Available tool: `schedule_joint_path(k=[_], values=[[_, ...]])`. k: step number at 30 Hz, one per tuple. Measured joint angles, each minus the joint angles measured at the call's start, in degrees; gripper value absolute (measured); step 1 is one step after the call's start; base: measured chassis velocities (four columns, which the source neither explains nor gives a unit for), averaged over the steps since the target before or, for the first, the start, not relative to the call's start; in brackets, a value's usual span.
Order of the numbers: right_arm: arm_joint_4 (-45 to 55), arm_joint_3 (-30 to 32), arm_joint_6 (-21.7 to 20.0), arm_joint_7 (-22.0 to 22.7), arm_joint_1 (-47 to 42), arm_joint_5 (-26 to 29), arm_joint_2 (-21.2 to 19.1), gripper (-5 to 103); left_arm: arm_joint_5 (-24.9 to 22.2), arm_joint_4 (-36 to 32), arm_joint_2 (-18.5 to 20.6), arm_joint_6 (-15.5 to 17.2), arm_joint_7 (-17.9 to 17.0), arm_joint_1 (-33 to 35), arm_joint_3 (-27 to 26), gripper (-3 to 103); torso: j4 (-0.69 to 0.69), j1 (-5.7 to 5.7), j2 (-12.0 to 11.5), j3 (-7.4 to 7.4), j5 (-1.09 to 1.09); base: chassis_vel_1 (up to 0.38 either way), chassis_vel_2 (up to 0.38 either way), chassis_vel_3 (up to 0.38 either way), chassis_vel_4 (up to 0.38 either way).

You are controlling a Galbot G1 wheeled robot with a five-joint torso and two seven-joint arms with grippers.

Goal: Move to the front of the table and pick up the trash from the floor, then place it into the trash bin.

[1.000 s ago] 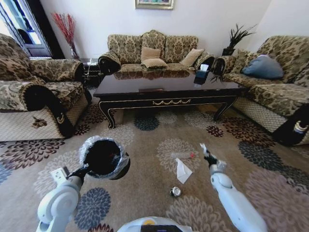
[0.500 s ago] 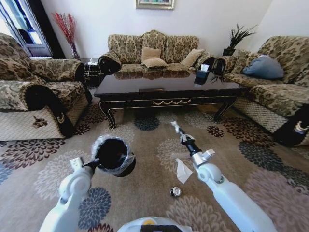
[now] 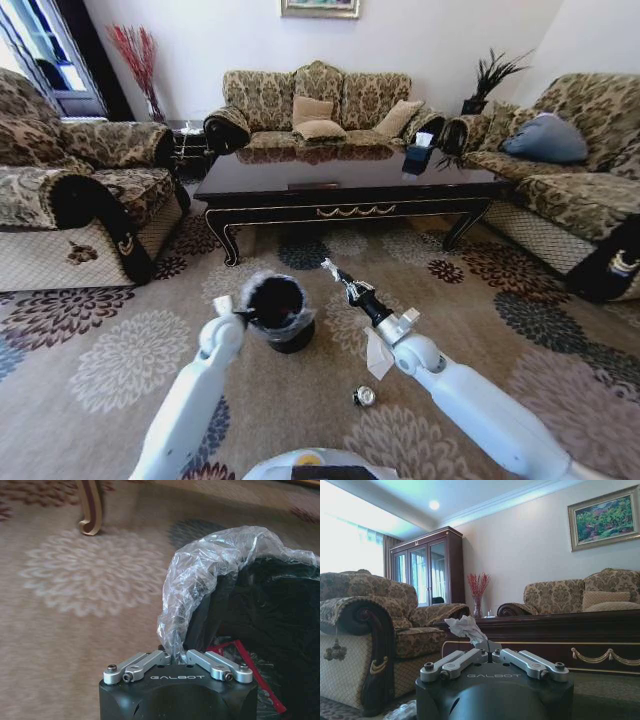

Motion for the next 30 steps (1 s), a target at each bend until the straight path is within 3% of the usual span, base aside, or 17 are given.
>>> schedule_joint_path(k=[10,18,21,24,27,30], values=[[-1.4,-0.7,2.0,-2.3,-2.1,-4.6,1.3,0,1.5,3.5,-4.5,0.0,-0.5,-3.5,4.7,2,0.01,0.0,0.0,-0.01,0.01,0.0,0.0,0.0,0.0],[-2.3,-1.3,2.7,-2.1,-3.7,-8.5,1.8,-3,1.2,-1.1,-4.8,0.0,-0.8,-2.4,4.9,2,0.01,-0.02,0.0,-0.02,0.0,0.0,0.0,0.0,0.0],[-2.1,-1.3,2.7,-1.6,-3.8,-8.8,1.6,1,1.2,-2.0,-4.5,0.0,-0.9,-1.6,4.7,2,0.0,-0.02,0.0,-0.02,-0.01,0.0,0.0,0.0,0.0],[-1.9,-1.3,2.7,-1.3,-4.0,-9.1,1.4,18,1.2,-3.1,-4.0,0.0,-0.9,-0.6,4.1,2,0.02,-0.02,0.0,-0.01,-0.01,0.0,0.0,0.0,0.0],[-1.6,-1.2,2.7,-1.3,-4.2,-9.3,1.3,23,1.2,-3.7,-3.6,0.0,-0.9,-0.2,3.6,2,0.01,-0.02,0.0,-0.01,-0.01,0.0,0.0,0.0,0.0],[-0.9,-1.0,2.7,-1.3,-4.8,-9.5,1.0,39,1.2,-5.1,-2.7,0.0,-0.9,0.7,2.6,2,0.01,-0.02,0.0,-0.02,-0.01,0.0,0.0,0.0,0.0]])
